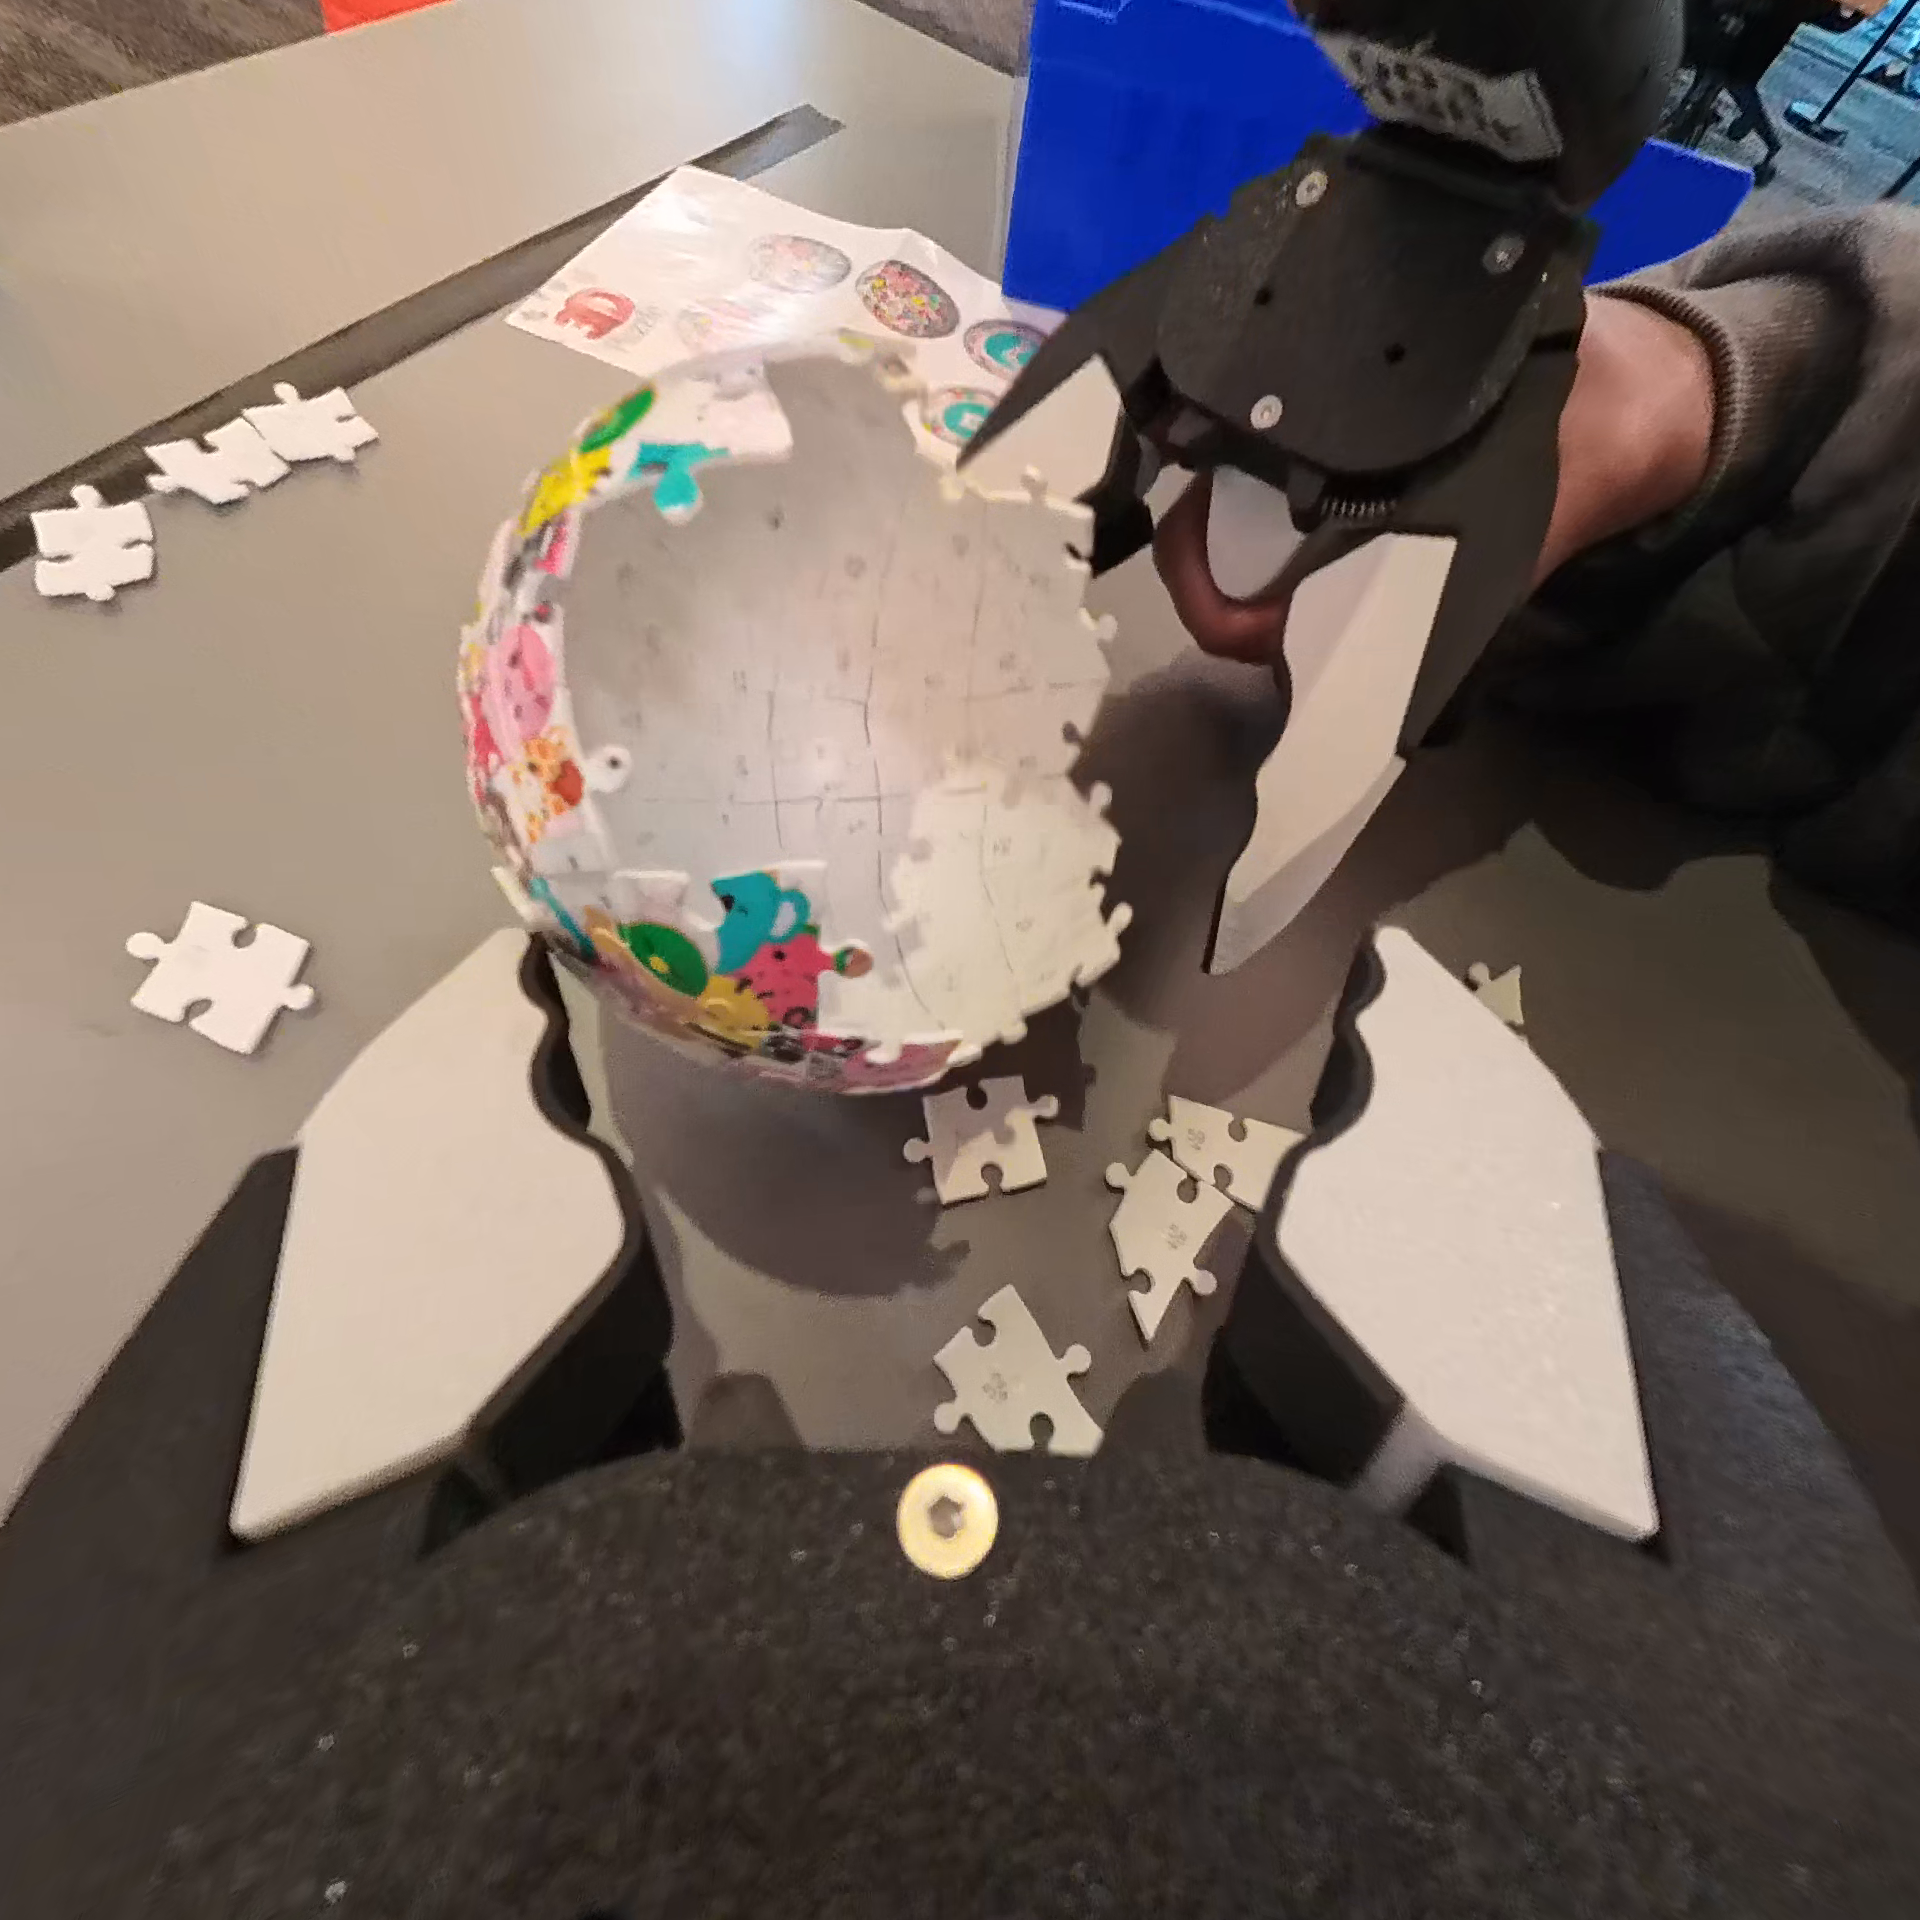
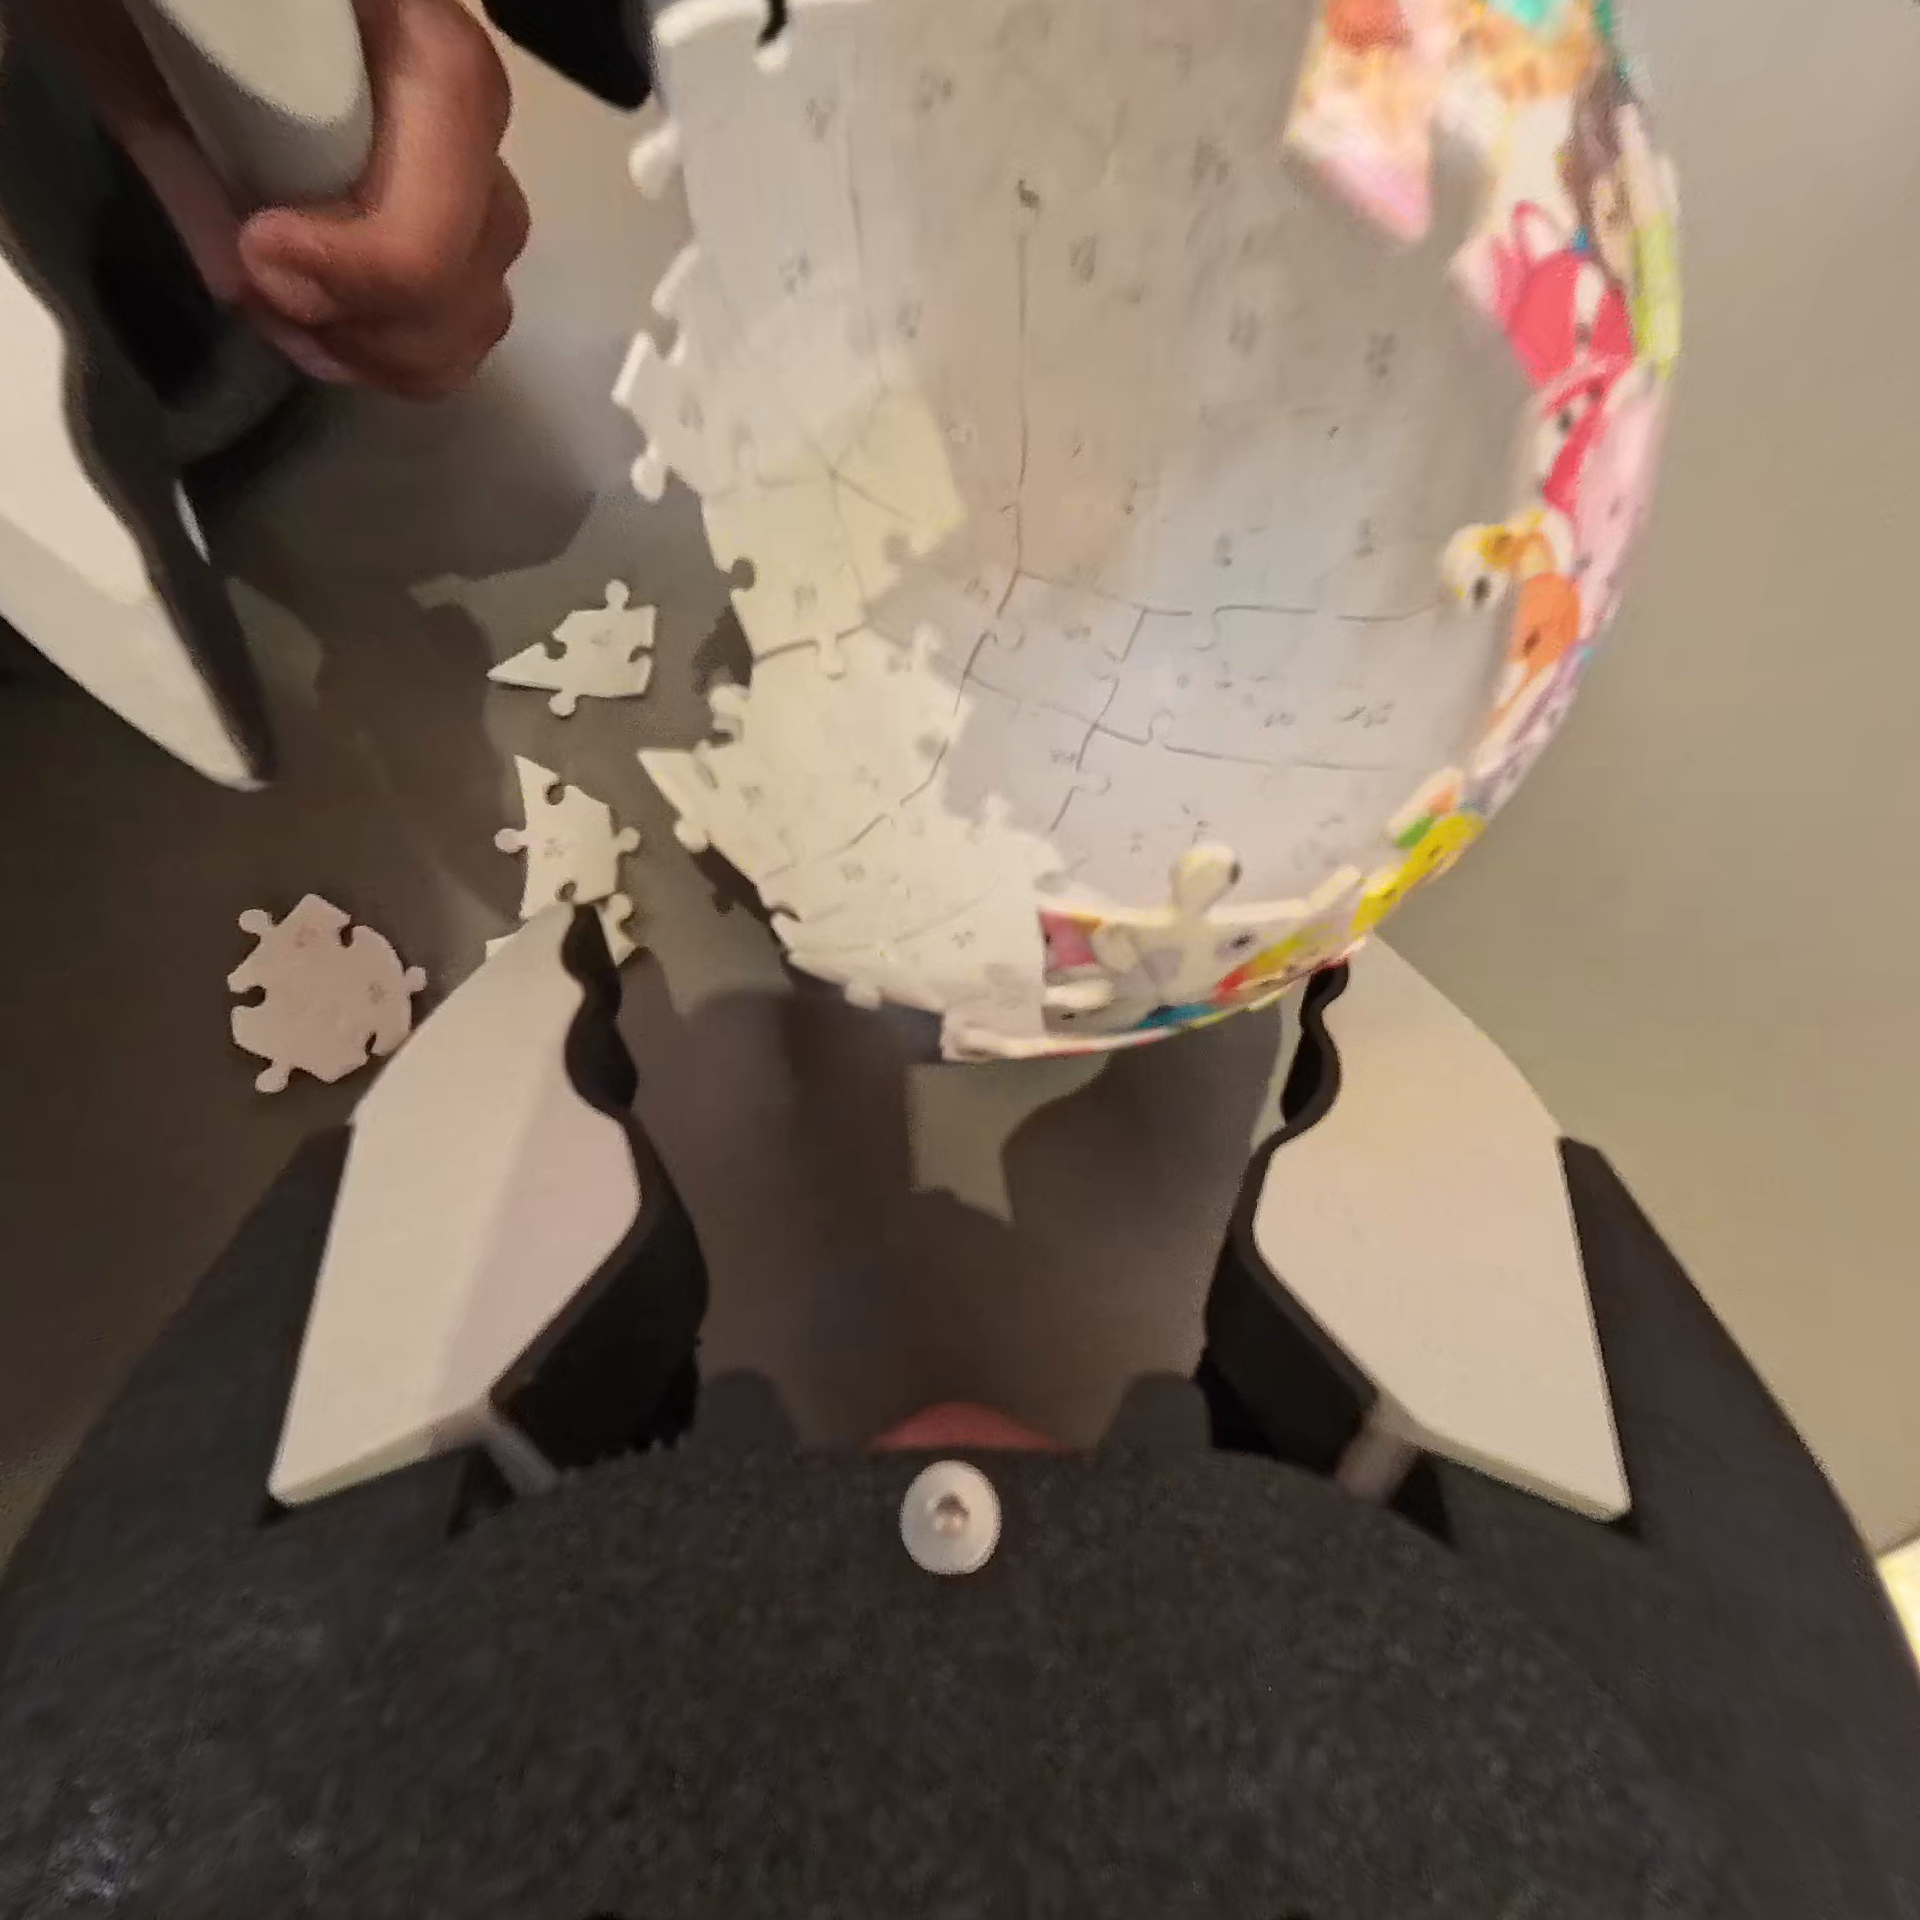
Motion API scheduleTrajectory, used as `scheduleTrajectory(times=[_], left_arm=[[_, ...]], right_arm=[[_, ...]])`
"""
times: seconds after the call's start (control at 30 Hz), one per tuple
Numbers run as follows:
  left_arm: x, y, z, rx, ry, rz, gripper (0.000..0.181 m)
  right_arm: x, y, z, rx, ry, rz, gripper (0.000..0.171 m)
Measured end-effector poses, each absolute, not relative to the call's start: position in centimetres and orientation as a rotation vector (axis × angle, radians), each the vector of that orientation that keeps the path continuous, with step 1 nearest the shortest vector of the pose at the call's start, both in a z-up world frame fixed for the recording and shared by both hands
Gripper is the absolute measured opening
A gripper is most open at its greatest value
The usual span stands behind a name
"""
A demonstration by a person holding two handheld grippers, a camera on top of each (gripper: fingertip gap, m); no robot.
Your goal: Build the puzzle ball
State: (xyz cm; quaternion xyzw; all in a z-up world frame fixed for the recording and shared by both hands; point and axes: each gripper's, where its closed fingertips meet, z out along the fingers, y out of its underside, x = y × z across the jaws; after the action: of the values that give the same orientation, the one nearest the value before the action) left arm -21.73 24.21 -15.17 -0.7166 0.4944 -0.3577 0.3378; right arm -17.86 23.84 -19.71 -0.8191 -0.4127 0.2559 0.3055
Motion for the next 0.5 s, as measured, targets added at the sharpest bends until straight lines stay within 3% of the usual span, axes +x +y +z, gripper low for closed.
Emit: scheduleTrajectory(times=[0.5], left_arm=[[-21.7,25.4,-13.9,-1.905,1.211,-1.241,0.134]], right_arm=[[-17.7,23.2,-19.7,-2.198,-1.053,0.751,0.118]])
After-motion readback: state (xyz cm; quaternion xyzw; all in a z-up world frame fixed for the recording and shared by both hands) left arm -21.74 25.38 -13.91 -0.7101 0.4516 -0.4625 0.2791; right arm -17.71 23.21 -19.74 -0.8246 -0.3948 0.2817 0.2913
